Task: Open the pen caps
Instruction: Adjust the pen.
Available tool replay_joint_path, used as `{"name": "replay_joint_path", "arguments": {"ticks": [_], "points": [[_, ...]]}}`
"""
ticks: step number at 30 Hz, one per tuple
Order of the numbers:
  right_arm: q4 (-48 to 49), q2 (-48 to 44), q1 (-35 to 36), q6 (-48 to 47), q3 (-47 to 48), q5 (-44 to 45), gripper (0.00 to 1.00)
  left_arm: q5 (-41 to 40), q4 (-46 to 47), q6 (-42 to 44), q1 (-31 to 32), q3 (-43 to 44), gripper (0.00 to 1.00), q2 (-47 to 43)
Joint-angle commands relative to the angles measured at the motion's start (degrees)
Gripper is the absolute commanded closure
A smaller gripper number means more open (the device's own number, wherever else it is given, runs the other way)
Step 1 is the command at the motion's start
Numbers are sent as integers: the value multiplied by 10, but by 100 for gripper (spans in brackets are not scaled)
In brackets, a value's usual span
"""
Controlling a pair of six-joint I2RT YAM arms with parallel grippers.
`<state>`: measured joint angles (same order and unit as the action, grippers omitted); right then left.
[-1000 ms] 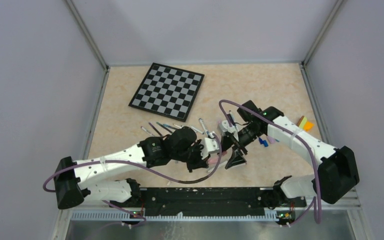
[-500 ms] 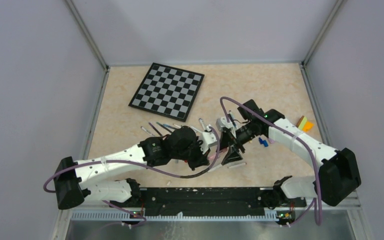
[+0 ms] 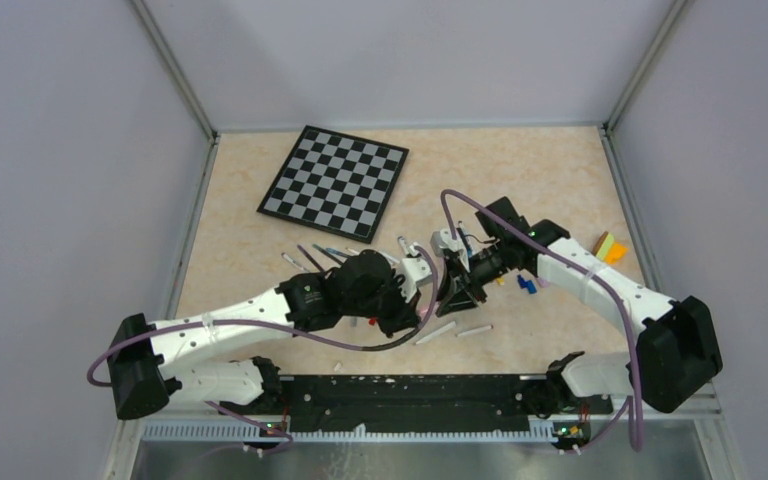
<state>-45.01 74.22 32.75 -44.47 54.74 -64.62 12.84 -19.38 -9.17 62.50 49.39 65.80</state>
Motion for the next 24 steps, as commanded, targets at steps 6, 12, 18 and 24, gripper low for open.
{"name": "replay_joint_path", "arguments": {"ticks": [6,12,18,24], "points": [[11,-21,-13,-1,2,-16,100,6,46,-15,-4,-5,99,-7],[-31,-27,-27,-50,10,-26,100,-5,72,-28,-4,-20,44,-40],[-41,-36,-45,-63,4,-16,100,-28,103,-40,-5,-41,1,-105],[-107,-72,-83,-141,-16,42,100,-55,123,-61,-9,-61,1,-154]]}}
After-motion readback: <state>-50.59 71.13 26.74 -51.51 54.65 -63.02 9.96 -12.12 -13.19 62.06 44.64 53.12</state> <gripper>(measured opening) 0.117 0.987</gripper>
